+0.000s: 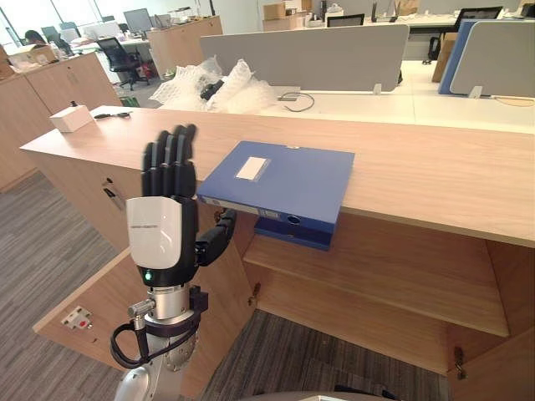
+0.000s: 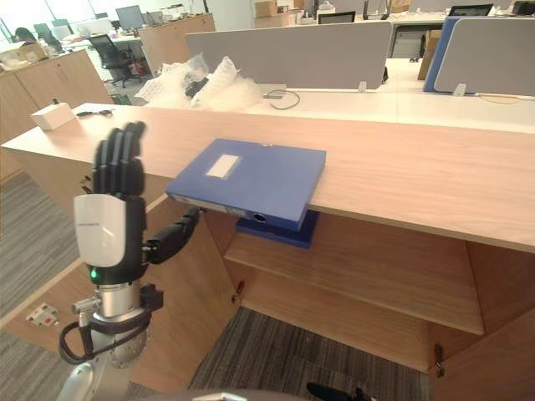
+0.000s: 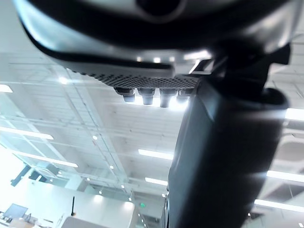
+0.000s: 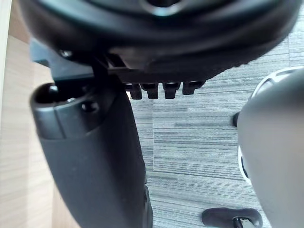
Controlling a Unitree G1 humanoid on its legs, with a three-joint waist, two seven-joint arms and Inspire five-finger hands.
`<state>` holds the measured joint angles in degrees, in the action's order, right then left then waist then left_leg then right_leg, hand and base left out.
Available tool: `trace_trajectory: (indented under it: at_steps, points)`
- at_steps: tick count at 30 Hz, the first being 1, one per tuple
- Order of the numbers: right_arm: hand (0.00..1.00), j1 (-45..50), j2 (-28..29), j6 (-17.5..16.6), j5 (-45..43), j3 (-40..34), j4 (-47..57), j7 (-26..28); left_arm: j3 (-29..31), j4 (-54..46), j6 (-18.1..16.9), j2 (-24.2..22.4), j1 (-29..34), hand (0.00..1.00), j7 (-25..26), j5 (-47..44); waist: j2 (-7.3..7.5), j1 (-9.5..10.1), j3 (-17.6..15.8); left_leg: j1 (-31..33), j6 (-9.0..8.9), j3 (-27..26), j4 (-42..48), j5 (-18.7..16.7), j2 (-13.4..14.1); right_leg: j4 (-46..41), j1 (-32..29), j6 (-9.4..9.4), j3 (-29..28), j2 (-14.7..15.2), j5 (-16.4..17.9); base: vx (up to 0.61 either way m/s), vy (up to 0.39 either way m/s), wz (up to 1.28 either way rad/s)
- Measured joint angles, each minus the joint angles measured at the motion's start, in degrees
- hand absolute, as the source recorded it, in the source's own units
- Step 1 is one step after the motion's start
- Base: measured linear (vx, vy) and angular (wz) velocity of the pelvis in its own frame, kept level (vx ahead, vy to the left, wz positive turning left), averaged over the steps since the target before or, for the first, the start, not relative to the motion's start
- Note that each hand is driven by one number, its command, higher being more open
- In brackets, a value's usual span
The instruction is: Walk over to the cabinet, pick up the folder, carry it to the office cabinet, place the folder inside the office cabinet, then close the office cabinet door
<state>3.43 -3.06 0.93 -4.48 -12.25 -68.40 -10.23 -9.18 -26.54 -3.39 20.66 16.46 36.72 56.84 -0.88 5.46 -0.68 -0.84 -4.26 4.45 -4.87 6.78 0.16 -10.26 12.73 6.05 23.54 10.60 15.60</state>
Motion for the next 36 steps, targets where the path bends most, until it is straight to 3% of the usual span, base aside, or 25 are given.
trace_trajectory:
  at_steps: [7, 17, 25, 36]
  points:
    - [1.0, -0.11, -0.27, 0.0, 0.01, -0.56, -0.03, 0.99, 0.45, 4.41, -0.51, 3.97, 0.0, 1.0, -4.36, 1.84, 0.04, -0.31, 0.01, -0.06, 0.07, -0.76, -0.02, 0.52, 0.19, -0.02, -0.57, -0.09, -2.03, -0.12, 0.05, -0.04, 0.015, -0.06]
    - [1.0, -0.18, -0.4, 0.09, 0.47, -2.3, 0.08, 1.52, 0.76, 5.55, -3.8, 6.06, -0.23, 1.0, -6.13, 1.02, -0.64, -0.46, 0.04, -0.08, -0.21, -2.13, -0.16, 1.18, 1.63, -0.37, -1.98, -0.77, -4.61, -1.28, -0.34, -0.06, 0.013, -0.1]
    - [1.0, -0.34, -0.66, 0.09, 0.54, -2.31, 0.22, 1.65, 0.57, 12.0, -4.06, 9.13, -4.19, 1.0, -7.45, 0.91, -0.84, -1.31, -0.2, -0.13, -0.45, -2.12, -0.19, 1.05, 1.97, 0.35, -1.7, -0.94, -4.68, -1.76, -0.47, -0.01, -0.001, 0.0]
    - [1.0, -1.6, -0.89, 0.09, 1.18, -2.46, 0.27, 2.18, -1.38, 21.12, -2.67, 9.58, -12.01, 1.0, -7.9, 1.12, -1.25, -3.16, -1.74, -1.28, -0.89, -2.45, -0.19, 0.66, 2.35, 1.74, -0.55, -1.31, -5.76, -2.15, -0.87, 0.0, 0.003, -0.06]
